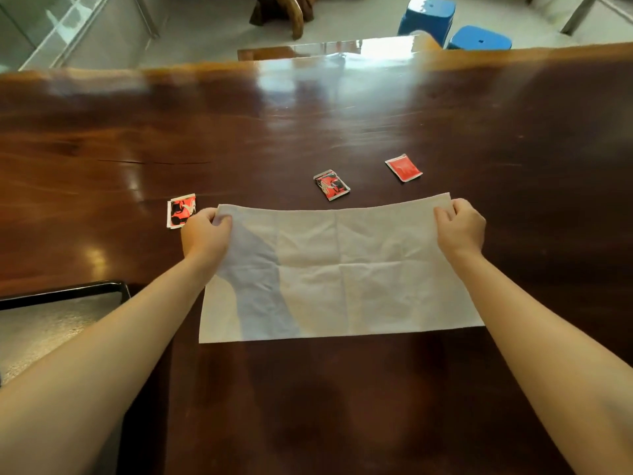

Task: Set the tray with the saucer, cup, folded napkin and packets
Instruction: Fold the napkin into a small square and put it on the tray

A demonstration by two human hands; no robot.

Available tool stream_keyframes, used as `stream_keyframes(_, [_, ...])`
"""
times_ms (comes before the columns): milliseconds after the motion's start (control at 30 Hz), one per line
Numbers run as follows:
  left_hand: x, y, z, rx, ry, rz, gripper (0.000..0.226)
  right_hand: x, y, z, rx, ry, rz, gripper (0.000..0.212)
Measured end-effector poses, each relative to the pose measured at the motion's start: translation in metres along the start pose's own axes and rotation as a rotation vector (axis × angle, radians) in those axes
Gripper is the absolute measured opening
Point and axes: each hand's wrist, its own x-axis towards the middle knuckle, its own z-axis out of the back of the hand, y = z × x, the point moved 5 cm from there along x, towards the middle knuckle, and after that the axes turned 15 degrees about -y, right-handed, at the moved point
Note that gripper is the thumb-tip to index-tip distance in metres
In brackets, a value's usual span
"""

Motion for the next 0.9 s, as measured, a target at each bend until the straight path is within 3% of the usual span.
stream_keyframes(100, [-0.002, 0.004, -0.001, -0.035, -0.040, 0.026, 0.020, -0.003, -0.007, -0.006, -0.075, 0.003, -0.025, 0.025])
stream_keyframes(167, [-0.006, 0.000, 0.002, -0.033, -0.071, 0.000, 0.030, -0.007, -0.010, -0.007, -0.200, -0.023, 0.021, 0.037])
stream_keyframes(233, [-0.015, -0.008, 0.005, 0.044, -0.132, -0.164, 0.041, -0.014, -0.006, -0.009, -0.351, -0.084, 0.140, 0.046])
stream_keyframes(300, [-0.036, -0.026, -0.004, 0.123, -0.132, -0.400, 0.048, -0.029, 0.015, -0.019, -0.319, -0.101, 0.282, 0.048])
stream_keyframes(400, [-0.073, -0.047, -0.042, 0.223, 0.069, -0.587, 0.048, -0.077, 0.071, -0.063, -0.112, 0.152, 0.577, 0.048])
stream_keyframes(467, [-0.083, -0.045, -0.064, 0.344, 0.143, -0.586, 0.046, -0.121, 0.096, -0.096, -0.099, 0.377, 0.716, 0.049])
stream_keyframes(533, [-0.078, -0.030, -0.072, 0.459, 0.170, -0.551, 0.048, -0.146, 0.099, -0.118, -0.165, 0.469, 0.715, 0.050])
stream_keyframes(667, [-0.063, -0.009, -0.064, 0.500, 0.183, -0.581, 0.054, -0.147, 0.088, -0.122, -0.249, 0.404, 0.752, 0.055])
stream_keyframes(900, [-0.036, 0.011, -0.039, 0.543, 0.156, -0.523, 0.065, -0.078, 0.029, -0.085, -0.402, 0.336, 0.599, 0.055])
